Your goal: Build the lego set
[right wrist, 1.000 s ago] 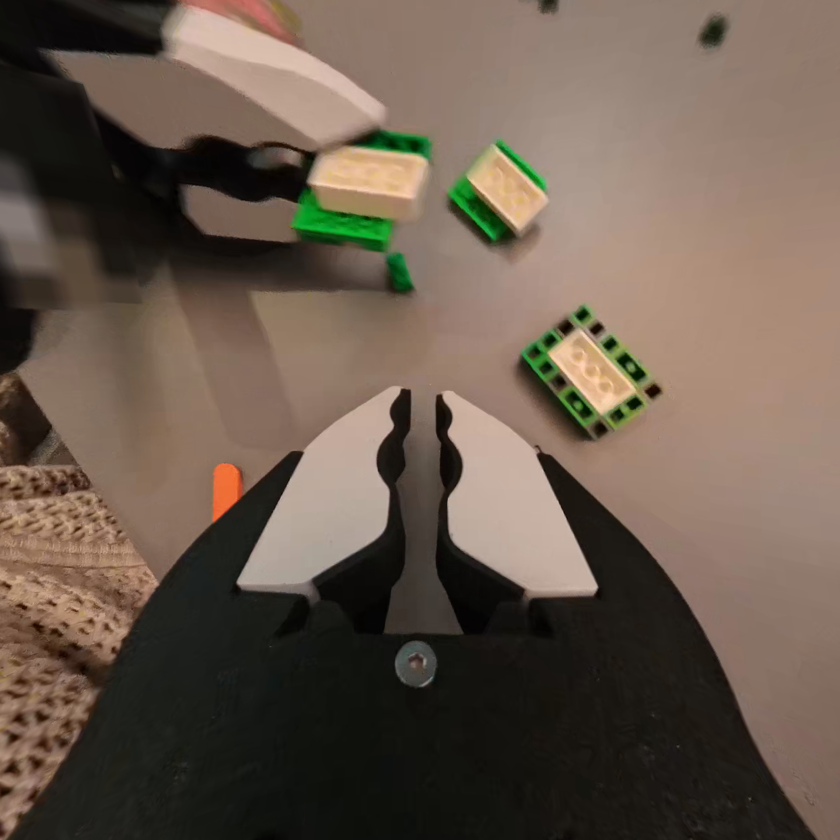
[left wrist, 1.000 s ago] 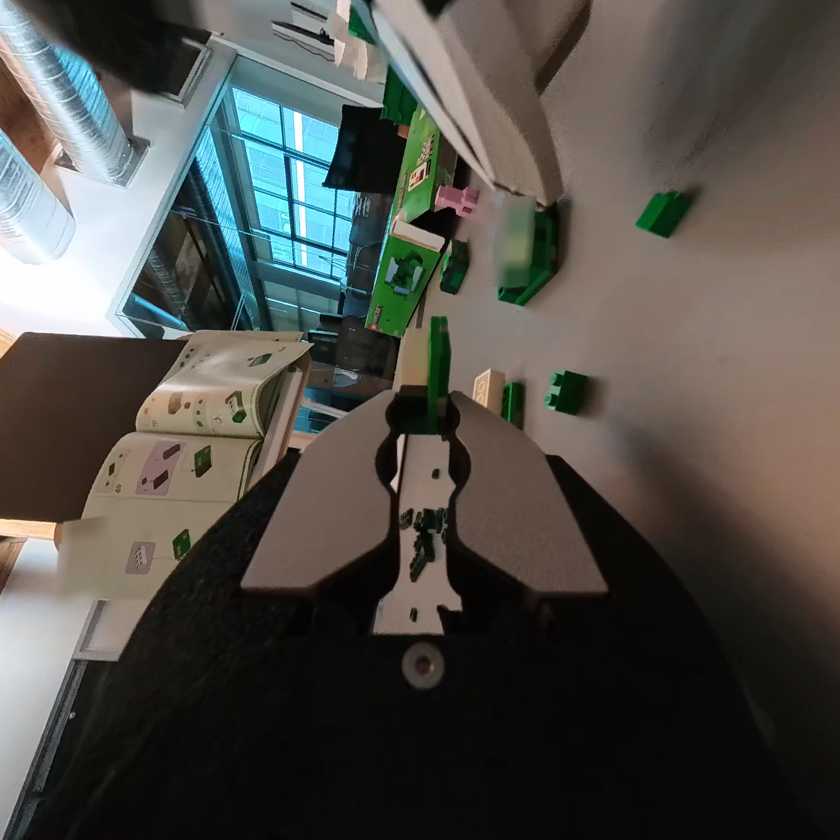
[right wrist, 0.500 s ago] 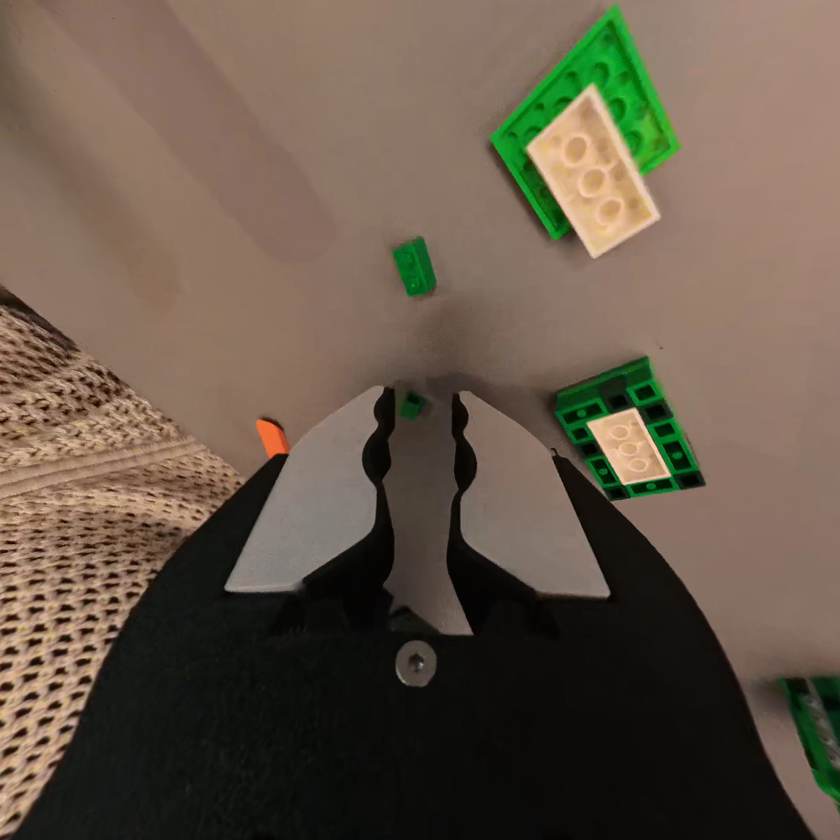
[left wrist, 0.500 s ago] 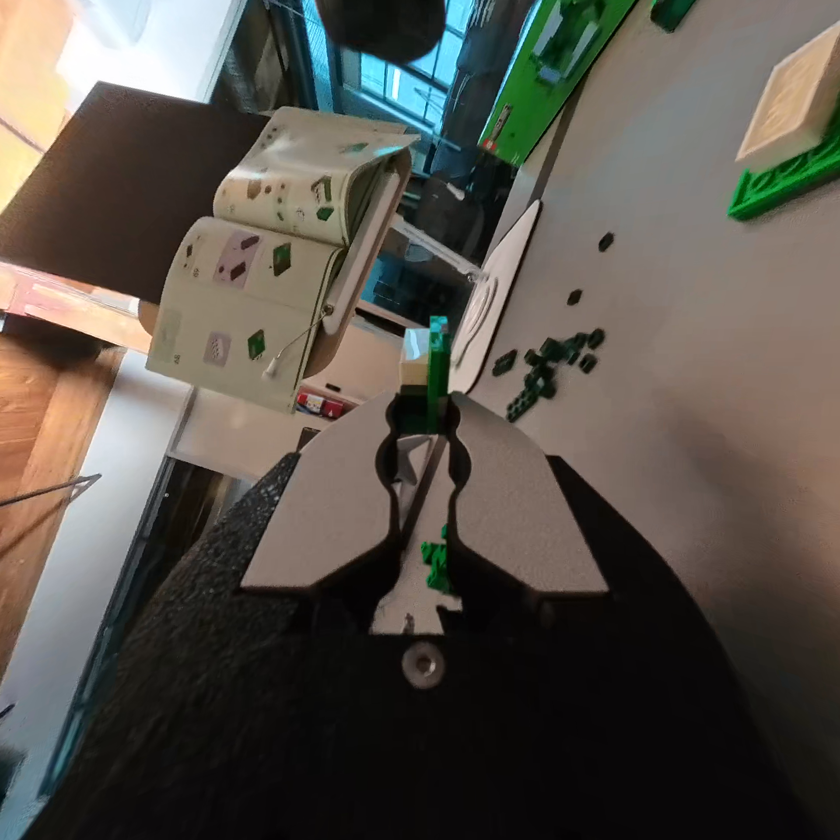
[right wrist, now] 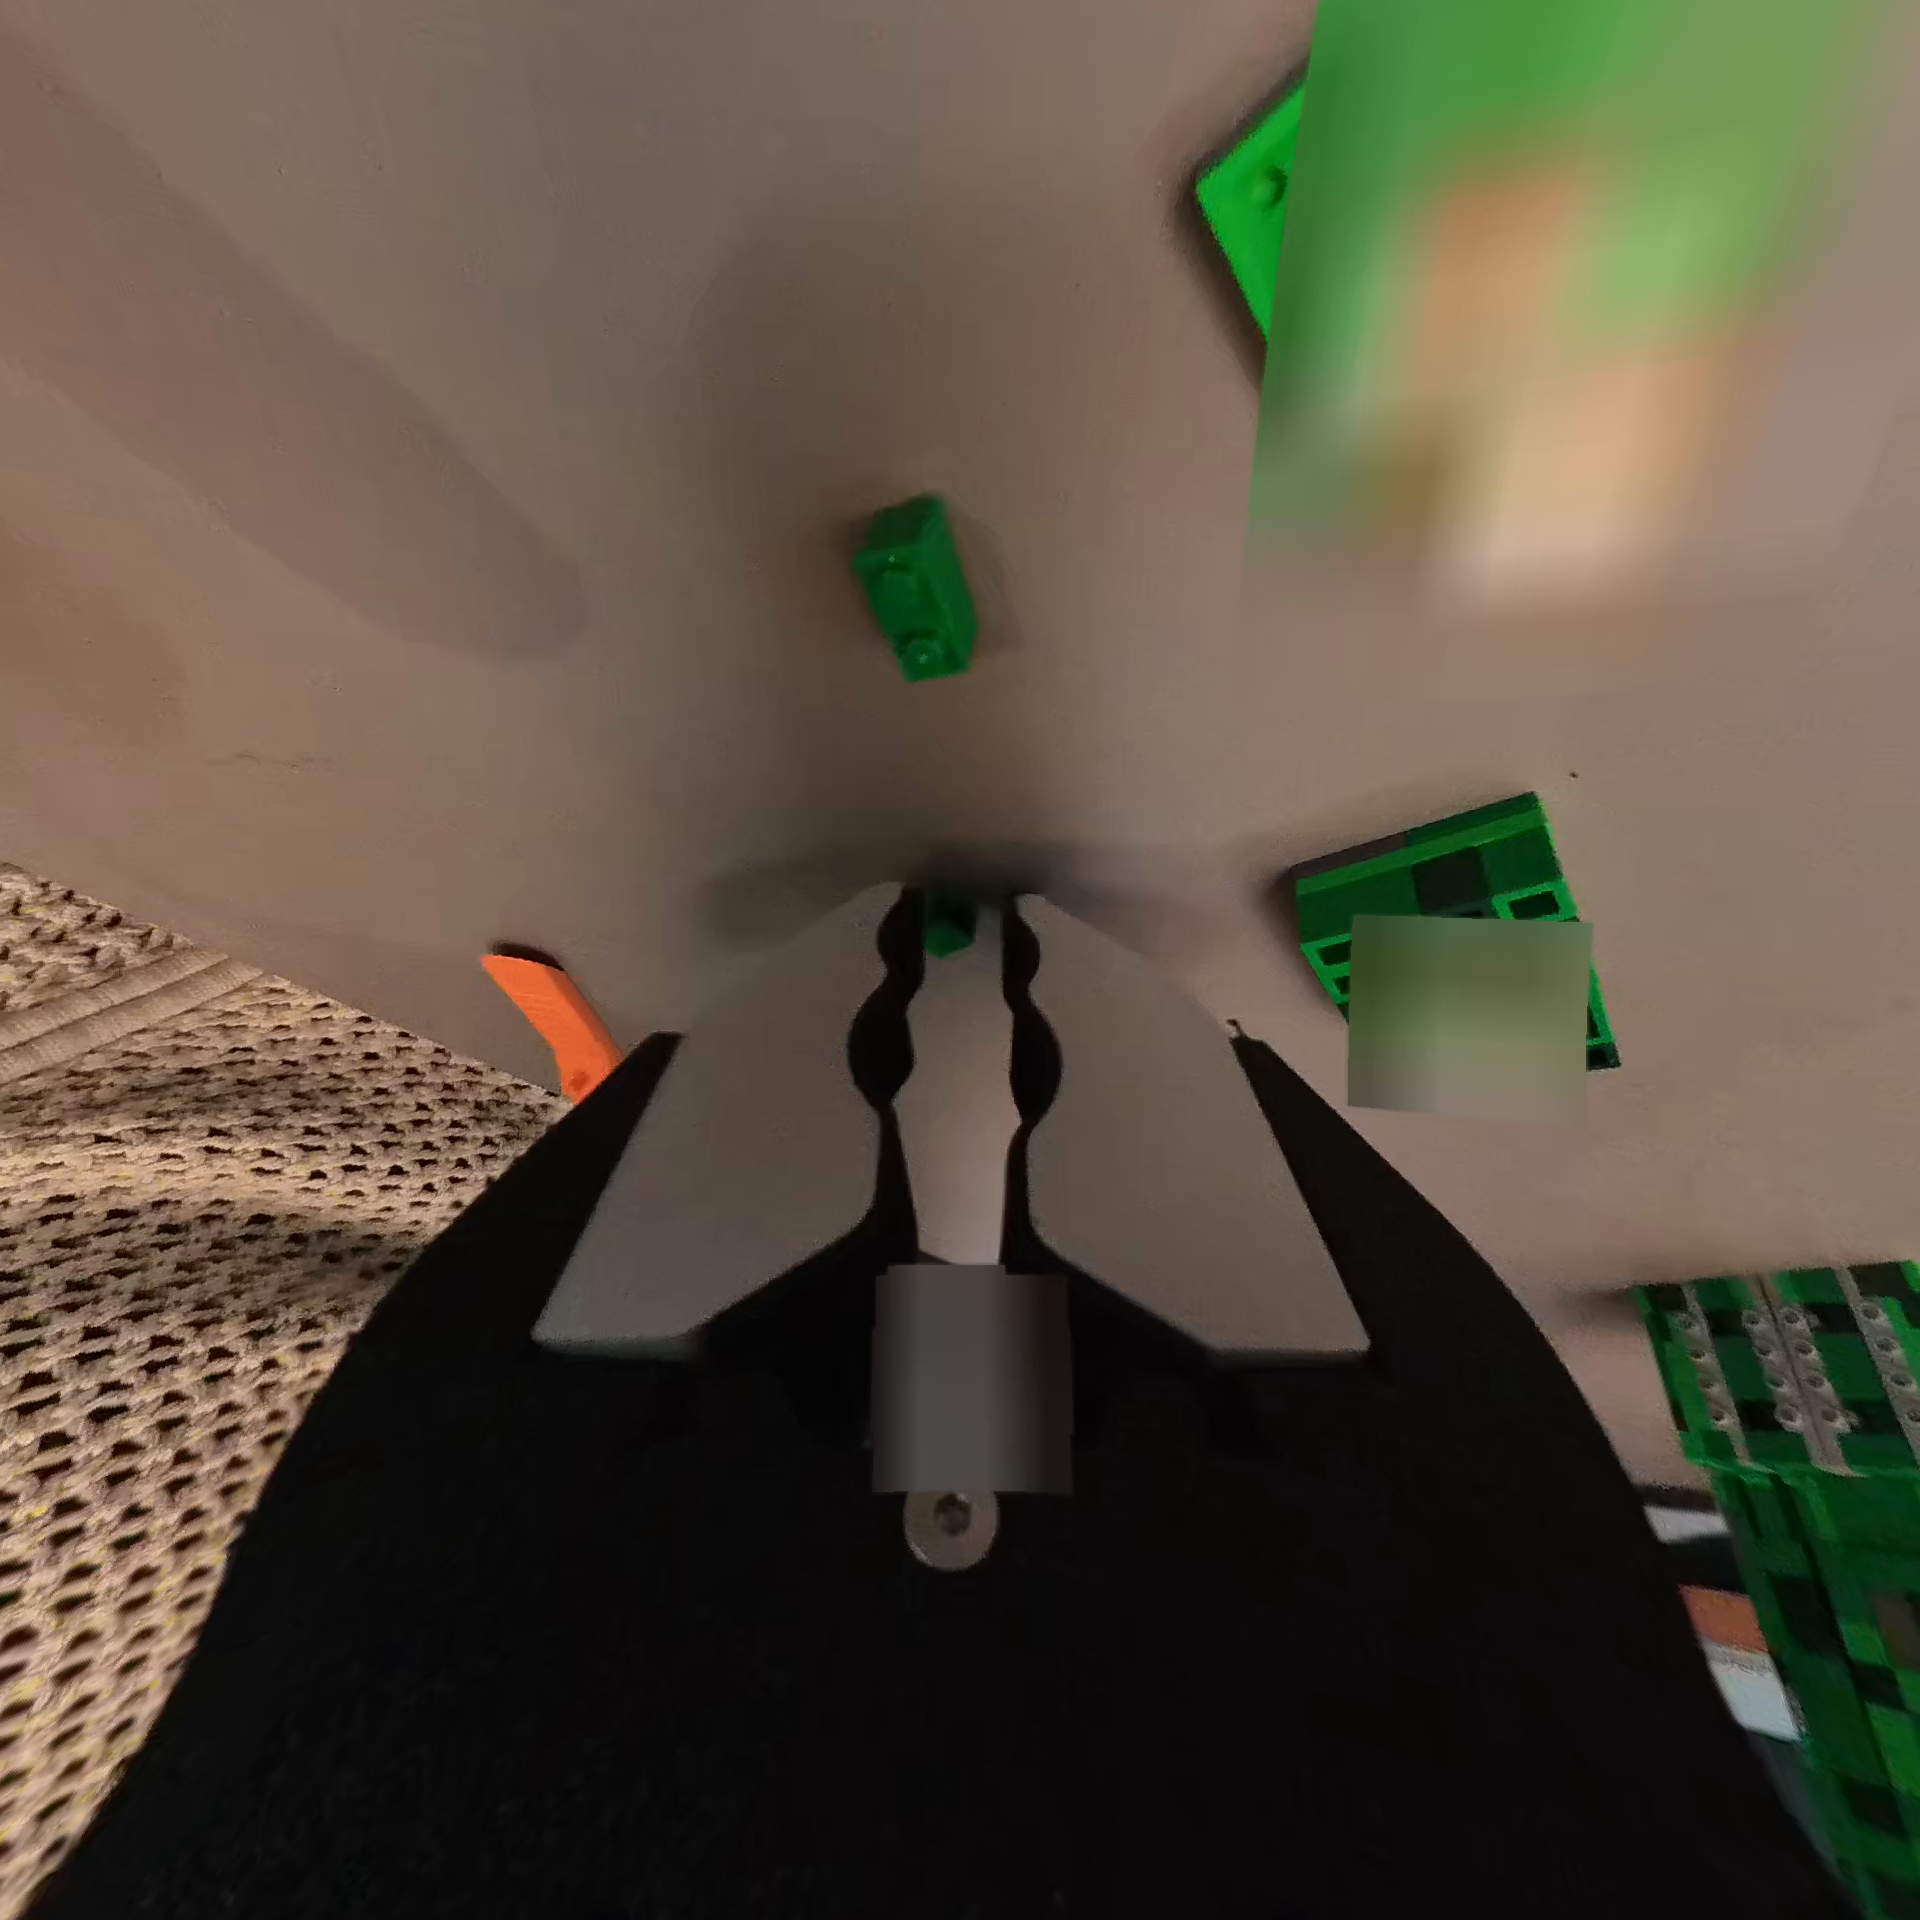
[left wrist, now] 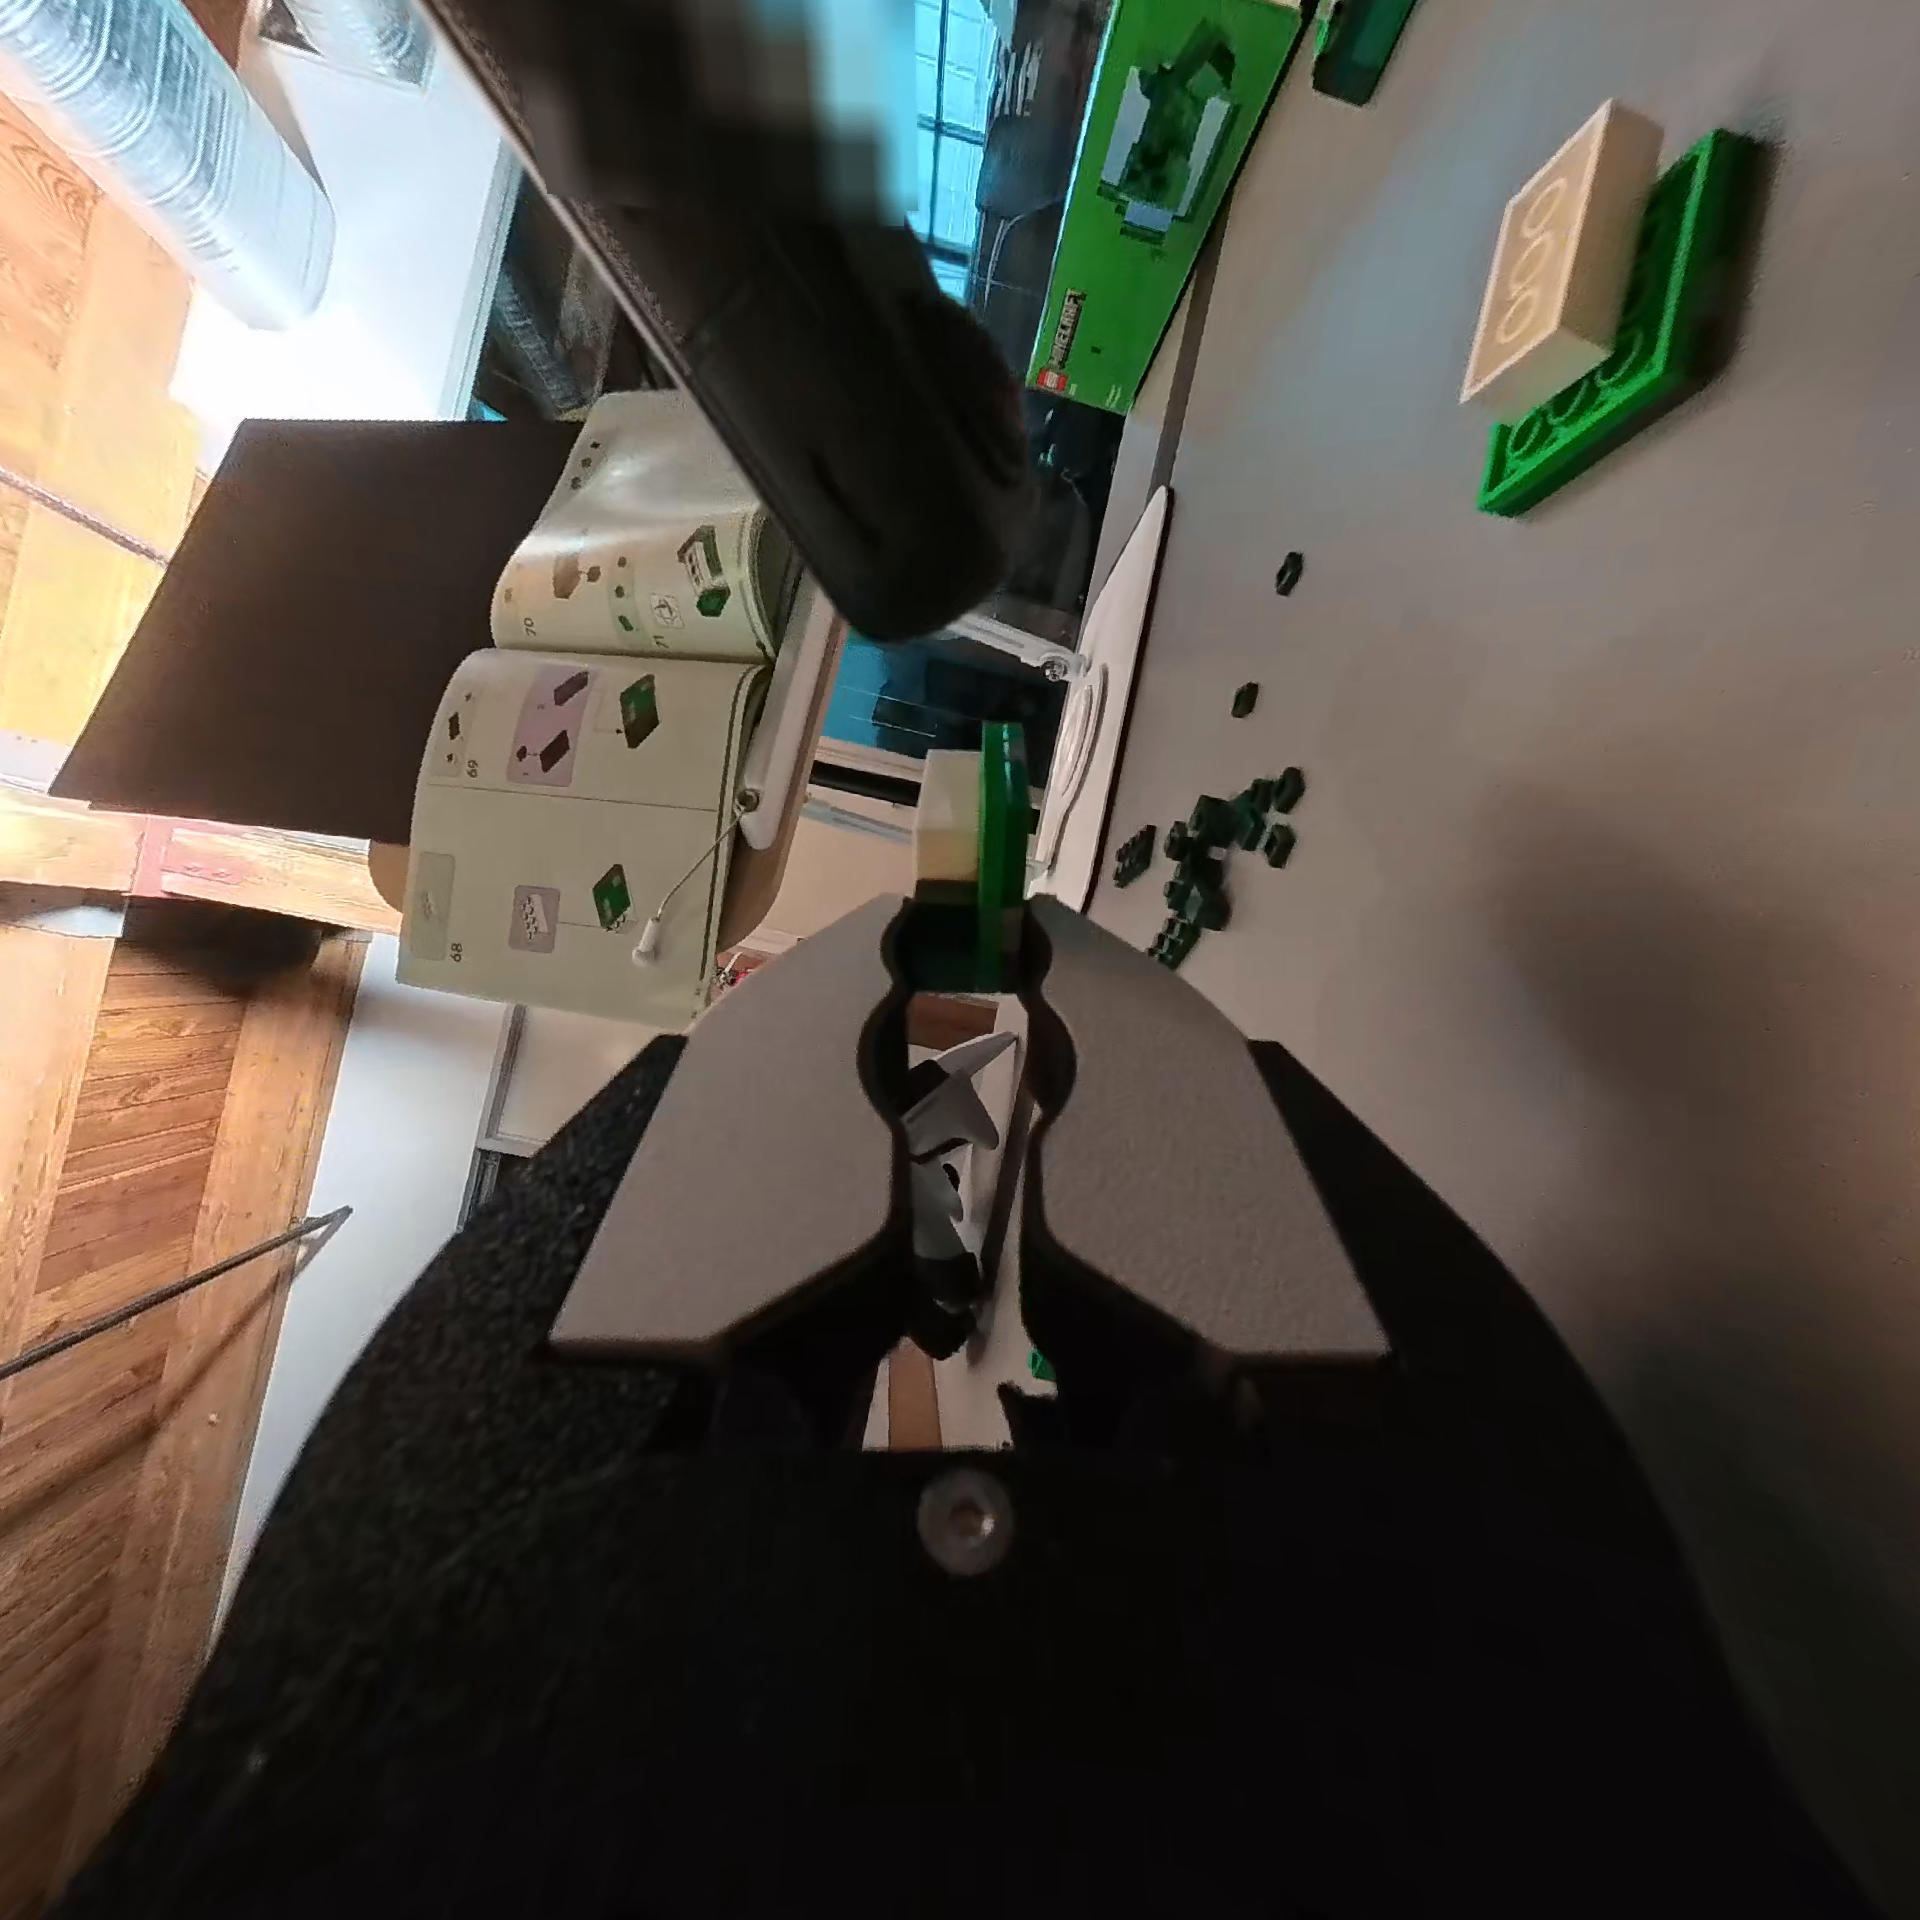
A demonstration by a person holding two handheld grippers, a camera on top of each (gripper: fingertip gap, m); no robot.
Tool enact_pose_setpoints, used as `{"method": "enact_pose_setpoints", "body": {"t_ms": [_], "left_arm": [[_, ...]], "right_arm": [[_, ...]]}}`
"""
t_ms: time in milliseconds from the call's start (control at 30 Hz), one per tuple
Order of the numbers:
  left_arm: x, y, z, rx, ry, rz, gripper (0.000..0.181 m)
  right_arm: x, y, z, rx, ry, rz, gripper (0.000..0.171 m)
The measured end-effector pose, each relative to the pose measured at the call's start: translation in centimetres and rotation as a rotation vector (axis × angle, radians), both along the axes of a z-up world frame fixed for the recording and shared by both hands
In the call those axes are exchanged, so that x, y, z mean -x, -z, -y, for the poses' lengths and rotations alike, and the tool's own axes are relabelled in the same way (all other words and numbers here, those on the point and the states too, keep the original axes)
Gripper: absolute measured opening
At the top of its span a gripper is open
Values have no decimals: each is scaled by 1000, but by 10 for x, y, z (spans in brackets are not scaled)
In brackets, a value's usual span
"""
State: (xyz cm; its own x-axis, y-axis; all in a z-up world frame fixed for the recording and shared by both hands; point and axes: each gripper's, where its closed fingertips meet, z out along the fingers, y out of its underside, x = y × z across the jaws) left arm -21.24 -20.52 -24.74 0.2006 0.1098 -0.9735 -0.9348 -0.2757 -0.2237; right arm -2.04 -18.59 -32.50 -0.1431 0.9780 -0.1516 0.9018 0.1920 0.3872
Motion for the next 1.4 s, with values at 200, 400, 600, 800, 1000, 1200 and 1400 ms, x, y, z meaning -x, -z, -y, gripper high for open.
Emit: {"method": "enact_pose_setpoints", "body": {"t_ms": [200, 400, 600, 800, 1000, 1200, 1400], "left_arm": [[-8, 1, -3, 9, 9, 55, 17], [-25, 9, -8, 59, 44, 26, 17], [-32, 11, -10, 71, 64, 16, 17], [-32, 12, -10, 75, 64, 32, 17], [-32, 15, -11, 89, 64, 37, 17], [-37, 15, -11, 99, 78, 54, 17], [-57, -5, -16, 6, 61, 220, 17]], "right_arm": [[11, -12, 5, 98, 31, -166, 0], [2, -29, 11, 245, -83, -419, 10], [-8, -15, 1, 170, -288, -587, 17], [-10, -6, 3, 113, -326, -588, 23], [-7, -3, 6, 97, -352, -593, 18], [-5, -7, 5, 96, -384, -646, 8], [51, -98, 20, 154, -272, -1400, 8]]}}
